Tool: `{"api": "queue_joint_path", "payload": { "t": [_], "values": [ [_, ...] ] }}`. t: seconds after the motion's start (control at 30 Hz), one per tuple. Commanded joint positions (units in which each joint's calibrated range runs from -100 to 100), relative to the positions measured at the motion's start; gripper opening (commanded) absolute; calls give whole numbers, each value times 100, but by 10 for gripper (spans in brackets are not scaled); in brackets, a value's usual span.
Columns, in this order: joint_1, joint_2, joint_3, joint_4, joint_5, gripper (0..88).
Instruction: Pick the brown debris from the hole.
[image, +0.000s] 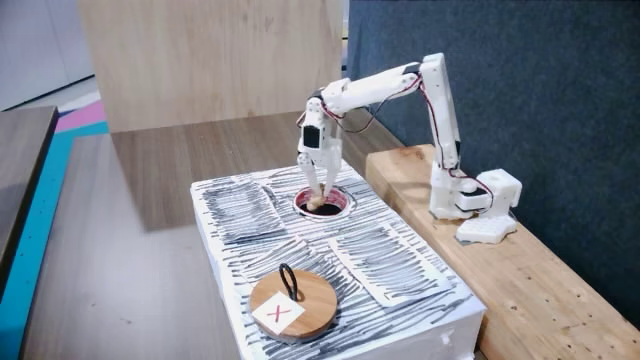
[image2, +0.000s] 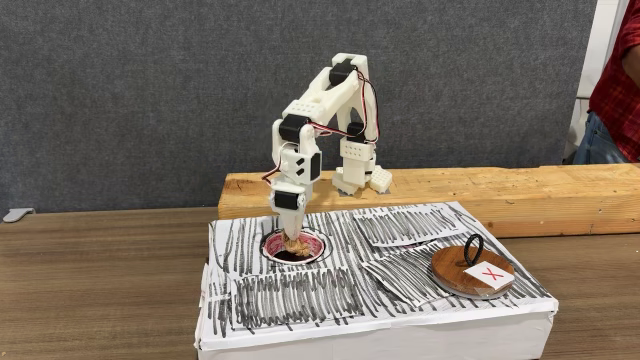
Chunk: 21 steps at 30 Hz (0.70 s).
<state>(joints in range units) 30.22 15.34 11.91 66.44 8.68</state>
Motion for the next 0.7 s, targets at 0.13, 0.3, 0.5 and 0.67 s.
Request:
{"api": "queue_joint_path", "payload": {
  "t": [0.13,0.3,0.5,0.67],
  "values": [
    [-770,-1518,-194,815,31,11],
    [-1794,-2372,-185,1645,36,11],
    [-3373,-2397,-176,2241,-32,12],
    [-3650,-2380,-185,2232,-37,12]
  ]
}}
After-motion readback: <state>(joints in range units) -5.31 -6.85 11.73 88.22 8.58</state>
